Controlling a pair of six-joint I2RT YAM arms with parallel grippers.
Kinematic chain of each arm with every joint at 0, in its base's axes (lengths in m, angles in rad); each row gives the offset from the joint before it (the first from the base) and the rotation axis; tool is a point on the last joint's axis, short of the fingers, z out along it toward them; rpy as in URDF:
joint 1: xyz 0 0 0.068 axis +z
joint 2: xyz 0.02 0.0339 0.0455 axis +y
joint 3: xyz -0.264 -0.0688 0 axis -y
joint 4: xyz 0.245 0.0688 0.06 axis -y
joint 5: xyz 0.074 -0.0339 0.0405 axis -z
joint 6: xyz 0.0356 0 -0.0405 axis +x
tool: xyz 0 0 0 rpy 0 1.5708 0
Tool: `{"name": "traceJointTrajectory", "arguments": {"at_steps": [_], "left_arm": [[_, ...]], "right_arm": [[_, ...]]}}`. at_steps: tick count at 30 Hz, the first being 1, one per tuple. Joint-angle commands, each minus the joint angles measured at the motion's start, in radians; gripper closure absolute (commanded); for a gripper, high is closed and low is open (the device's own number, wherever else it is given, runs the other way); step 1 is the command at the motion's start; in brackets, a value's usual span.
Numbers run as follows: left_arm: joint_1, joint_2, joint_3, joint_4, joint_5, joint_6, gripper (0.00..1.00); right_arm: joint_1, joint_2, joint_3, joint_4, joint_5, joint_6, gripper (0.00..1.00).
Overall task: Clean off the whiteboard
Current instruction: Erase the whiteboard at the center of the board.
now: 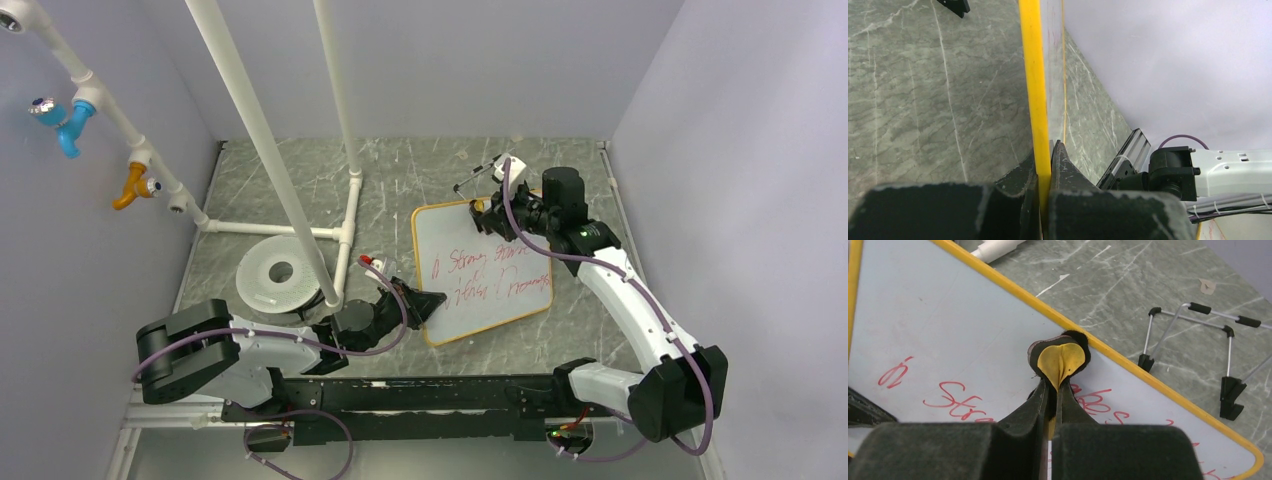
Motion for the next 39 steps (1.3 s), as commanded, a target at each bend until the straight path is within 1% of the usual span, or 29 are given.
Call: {"name": "traceJointTrajectory", "arguments": {"at_steps": [1, 2, 3, 4, 5, 6, 9, 11, 13, 17, 20, 25, 27, 35, 39], "left_arm": [[-0.02, 0.024, -0.006, -0.211, 0.104, 0.237, 1.0], [-0.02, 0.024, -0.005, -0.213, 0.107, 0.238, 1.0], [-0.021, 0.025, -0.003, -0.213, 0.11, 0.238, 1.0], [-0.02, 0.025, -0.003, -0.214, 0.112, 0.238, 1.0], [-0.02, 0.026, 0.0, -0.212, 0.118, 0.239, 1.0], [-0.02, 0.028, -0.001, -0.207, 0.123, 0.242, 1.0], [-0.02, 0.034, 0.004, -0.195, 0.145, 0.247, 1.0], [-0.021, 0.037, 0.009, -0.201, 0.153, 0.248, 1.0], [-0.021, 0.04, 0.01, -0.202, 0.155, 0.248, 1.0], [-0.02, 0.035, 0.011, -0.213, 0.153, 0.248, 1.0], [-0.02, 0.029, 0.008, -0.221, 0.147, 0.246, 1.0], [-0.02, 0.029, 0.01, -0.223, 0.144, 0.251, 1.0], [-0.02, 0.028, 0.01, -0.221, 0.143, 0.251, 1.0], [-0.019, 0.041, 0.015, -0.213, 0.158, 0.257, 1.0], [-0.02, 0.04, 0.029, -0.235, 0.152, 0.266, 1.0]], "right_arm": [[-0.008, 0.012, 0.001, -0.066, -0.2, -0.134, 1.0], [-0.005, 0.013, 0.005, -0.099, -0.282, -0.173, 1.0], [0.0, 0.011, 0.008, -0.119, -0.332, -0.196, 1.0], [0.002, 0.007, 0.01, -0.122, -0.357, -0.196, 1.0], [0.002, 0.003, 0.011, -0.109, -0.343, -0.174, 1.0], [0.002, 0.002, 0.013, -0.086, -0.299, -0.142, 1.0], [-0.012, -0.004, 0.007, 0.002, -0.06, -0.024, 1.0], [-0.023, -0.012, 0.002, 0.031, 0.039, 0.013, 1.0], [-0.026, -0.014, -0.003, 0.041, 0.092, 0.018, 1.0], [-0.027, -0.012, -0.009, 0.028, 0.106, -0.021, 1.0], [-0.027, -0.012, -0.006, -0.007, 0.032, -0.072, 1.0], [-0.024, -0.012, -0.003, -0.094, -0.246, -0.176, 1.0], [-0.021, -0.008, -0.003, -0.104, -0.295, -0.184, 1.0], [-0.043, -0.005, -0.001, -0.011, -0.096, -0.064, 1.0], [-0.052, -0.006, -0.011, 0.032, 0.118, -0.031, 1.0]]}}
